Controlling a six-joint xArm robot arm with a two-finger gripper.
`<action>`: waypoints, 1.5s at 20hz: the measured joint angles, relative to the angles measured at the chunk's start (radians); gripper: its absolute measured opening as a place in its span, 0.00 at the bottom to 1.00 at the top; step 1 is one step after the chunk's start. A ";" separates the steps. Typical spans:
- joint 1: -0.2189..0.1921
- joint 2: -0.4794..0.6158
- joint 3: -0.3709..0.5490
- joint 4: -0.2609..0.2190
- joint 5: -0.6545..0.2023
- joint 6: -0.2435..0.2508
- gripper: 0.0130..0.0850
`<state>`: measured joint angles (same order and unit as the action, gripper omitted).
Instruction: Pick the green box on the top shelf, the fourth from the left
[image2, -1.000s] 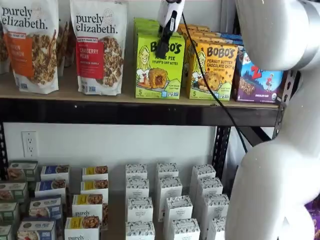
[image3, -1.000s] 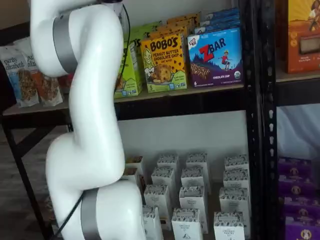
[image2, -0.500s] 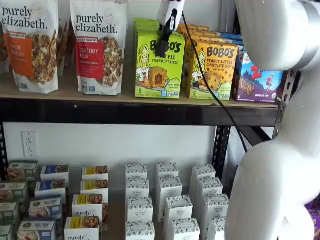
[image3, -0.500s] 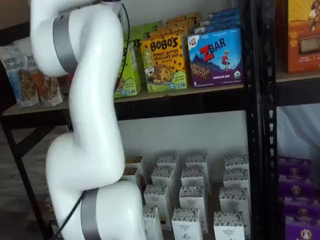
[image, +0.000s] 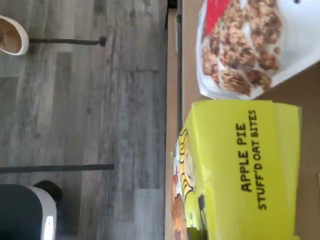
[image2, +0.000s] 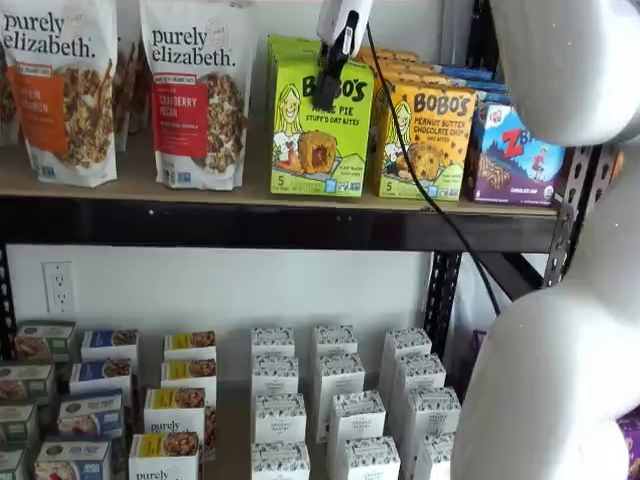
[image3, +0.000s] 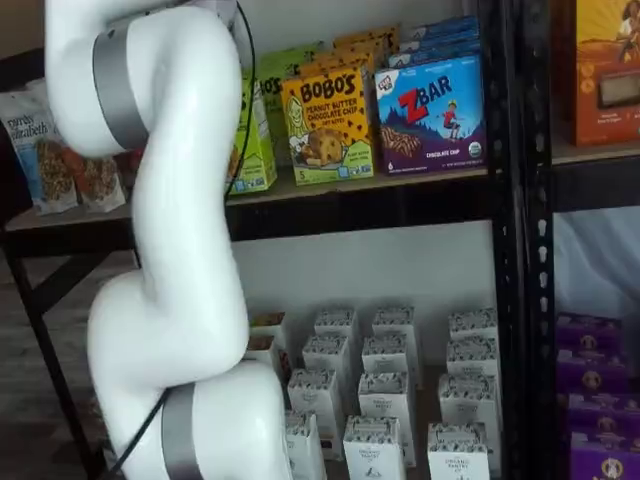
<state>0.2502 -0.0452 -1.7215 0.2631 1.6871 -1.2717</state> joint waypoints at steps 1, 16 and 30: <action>0.002 -0.010 0.009 0.002 0.002 0.003 0.17; 0.023 -0.207 0.160 0.070 0.016 0.045 0.17; -0.006 -0.350 0.271 0.060 0.052 0.026 0.17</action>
<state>0.2438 -0.3956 -1.4501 0.3234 1.7393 -1.2453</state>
